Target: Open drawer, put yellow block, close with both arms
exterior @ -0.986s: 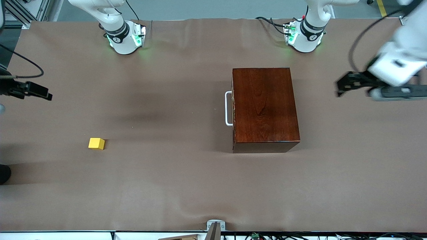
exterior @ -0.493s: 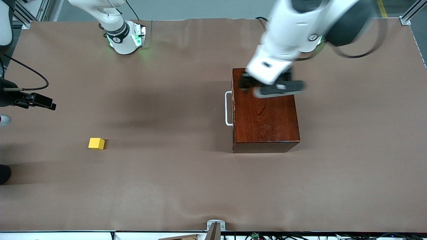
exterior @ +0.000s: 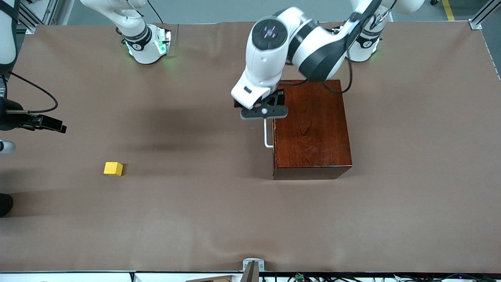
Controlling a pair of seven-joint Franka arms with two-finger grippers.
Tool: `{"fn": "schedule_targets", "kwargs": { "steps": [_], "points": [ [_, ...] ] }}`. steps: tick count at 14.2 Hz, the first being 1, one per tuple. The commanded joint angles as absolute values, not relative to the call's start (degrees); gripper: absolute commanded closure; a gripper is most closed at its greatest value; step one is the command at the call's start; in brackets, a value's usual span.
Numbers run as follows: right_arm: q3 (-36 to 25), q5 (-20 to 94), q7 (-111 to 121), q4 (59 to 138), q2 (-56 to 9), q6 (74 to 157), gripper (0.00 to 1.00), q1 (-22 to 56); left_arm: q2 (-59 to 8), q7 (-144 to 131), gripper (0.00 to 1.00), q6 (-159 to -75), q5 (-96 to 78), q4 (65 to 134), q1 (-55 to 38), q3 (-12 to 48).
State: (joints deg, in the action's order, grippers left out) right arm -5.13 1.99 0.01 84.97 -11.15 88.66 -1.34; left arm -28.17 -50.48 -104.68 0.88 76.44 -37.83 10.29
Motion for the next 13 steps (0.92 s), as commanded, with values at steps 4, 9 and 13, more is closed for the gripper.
{"fn": "schedule_targets", "kwargs": {
  "steps": [4, 9, 13],
  "points": [
    [-4.39, 2.29, -0.7, 84.2, -12.48, 88.68, 0.0, -2.29, -34.45, -50.45, 0.0, -107.84, 5.1, 74.27, -41.31, 9.32],
    [-4.39, 2.37, -0.7, 84.2, -12.92, 88.68, 0.0, -2.11, -37.35, -50.27, 0.0, -106.88, 12.39, 74.53, -42.97, 9.4],
    [-4.39, 2.37, -0.7, 84.2, -13.8, 88.68, 0.0, -1.93, -38.49, -50.45, 0.0, -106.88, 12.3, 74.62, -42.98, 9.4]
  ]
}}
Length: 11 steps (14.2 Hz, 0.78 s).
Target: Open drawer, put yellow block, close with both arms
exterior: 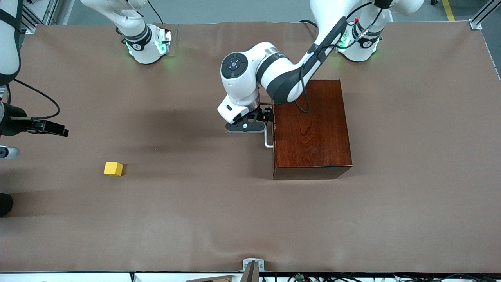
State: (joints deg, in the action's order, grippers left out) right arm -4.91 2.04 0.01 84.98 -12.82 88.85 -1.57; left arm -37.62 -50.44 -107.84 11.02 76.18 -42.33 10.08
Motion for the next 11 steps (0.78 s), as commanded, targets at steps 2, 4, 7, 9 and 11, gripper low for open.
{"fn": "schedule_targets", "kwargs": {
  "steps": [2, 4, 7, 9, 11],
  "points": [
    [-4.31, 2.37, -0.7, 84.2, -14.15, 88.77, 0.0, -1.76, -39.11, -50.36, 0.0, -106.88, 12.83, 74.62, -42.98, 9.32],
    [-4.31, 2.37, -0.7, 84.2, -14.5, 88.94, 0.0, -1.76, -39.55, -50.19, 0.0, -106.88, 14.5, 74.79, -42.98, 9.4],
    [-4.31, 2.37, -0.7, 84.29, -14.76, 89.03, 0.0, -1.85, -39.81, -50.19, 0.0, -106.88, 14.59, 74.88, -43.24, 9.4],
    [-4.31, 2.37, -0.7, 84.2, -15.47, 89.03, 0.0, -1.85, -40.25, -50.36, 0.0, -106.88, 14.59, 74.97, -43.33, 9.4],
    [-4.31, 2.37, -0.7, 84.29, -15.99, 89.03, 0.0, -1.85, -40.87, -50.45, 0.0, -106.79, 14.59, 74.97, -43.24, 9.4]
  ]
}}
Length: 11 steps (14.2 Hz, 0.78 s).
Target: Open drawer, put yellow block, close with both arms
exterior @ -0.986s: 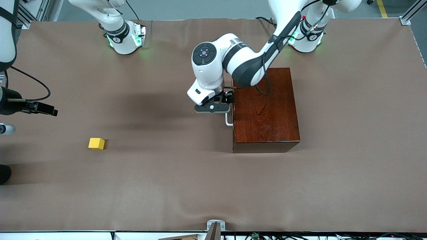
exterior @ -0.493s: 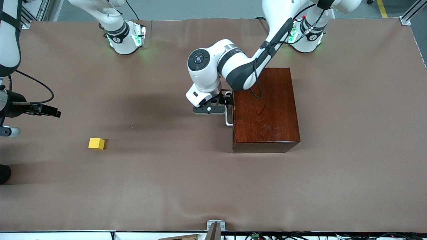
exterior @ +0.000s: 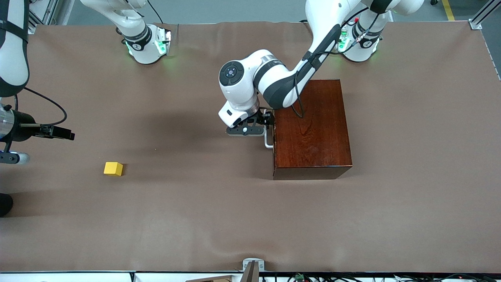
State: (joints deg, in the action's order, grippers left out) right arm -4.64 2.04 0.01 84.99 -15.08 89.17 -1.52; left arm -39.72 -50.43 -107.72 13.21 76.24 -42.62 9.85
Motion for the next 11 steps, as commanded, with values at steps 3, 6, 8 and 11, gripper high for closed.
{"fn": "schedule_targets", "kwargs": {
  "steps": [3, 6, 8, 11],
  "points": [
    [-4.31, 2.37, -0.44, 84.29, -17.13, 89.12, 0.0, -2.28, -41.66, -50.71, 0.0, -106.79, 14.68, 75.06, -43.33, 9.32],
    [-4.31, 2.37, -0.44, 84.29, -17.67, 89.65, 0.0, -2.37, -41.75, -50.8, 0.0, -106.87, 14.59, 75.32, -43.42, 9.32],
    [-4.31, 2.37, -0.35, 84.29, -18.28, 89.91, 0.0, -2.29, -42.54, -50.71, 0.0, -106.88, 14.59, 75.32, -43.33, 9.32],
    [-4.31, 2.37, -0.35, 84.29, -18.81, 90.35, 0.0, -2.37, -43.15, -50.71, 0.0, -106.96, 14.68, 75.15, -43.33, 9.32]
  ]
}}
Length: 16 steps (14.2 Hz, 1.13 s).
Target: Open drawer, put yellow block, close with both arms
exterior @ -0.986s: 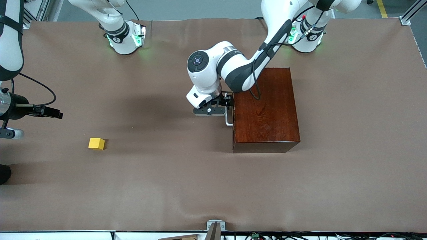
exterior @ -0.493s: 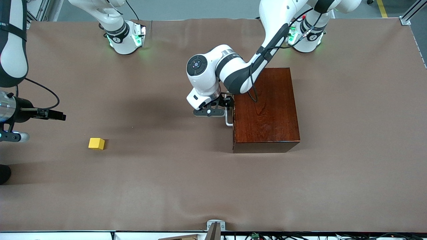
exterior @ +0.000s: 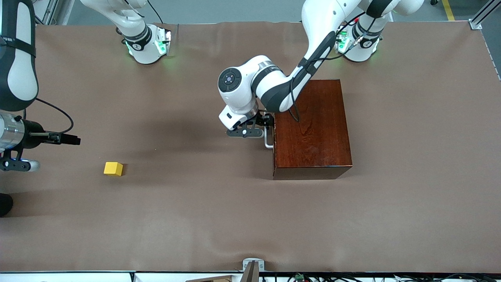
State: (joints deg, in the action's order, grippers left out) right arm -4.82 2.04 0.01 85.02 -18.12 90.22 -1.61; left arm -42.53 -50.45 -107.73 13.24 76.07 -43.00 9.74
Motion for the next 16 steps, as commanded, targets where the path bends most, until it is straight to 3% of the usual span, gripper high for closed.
{"fn": "schedule_targets", "kwargs": {
  "steps": [1, 16],
  "points": [
    [-4.31, 2.37, -0.35, 84.29, -19.07, 90.35, 0.0, -2.37, -43.07, -50.71, 0.0, -106.96, 14.68, 74.97, -43.33, 9.32],
    [-4.31, 2.37, -0.35, 84.29, -22.76, 92.81, 0.0, -2.55, -43.68, -55.28, 0.0, -117.15, 13.97, 74.27, -45.35, 9.93]
  ]
}}
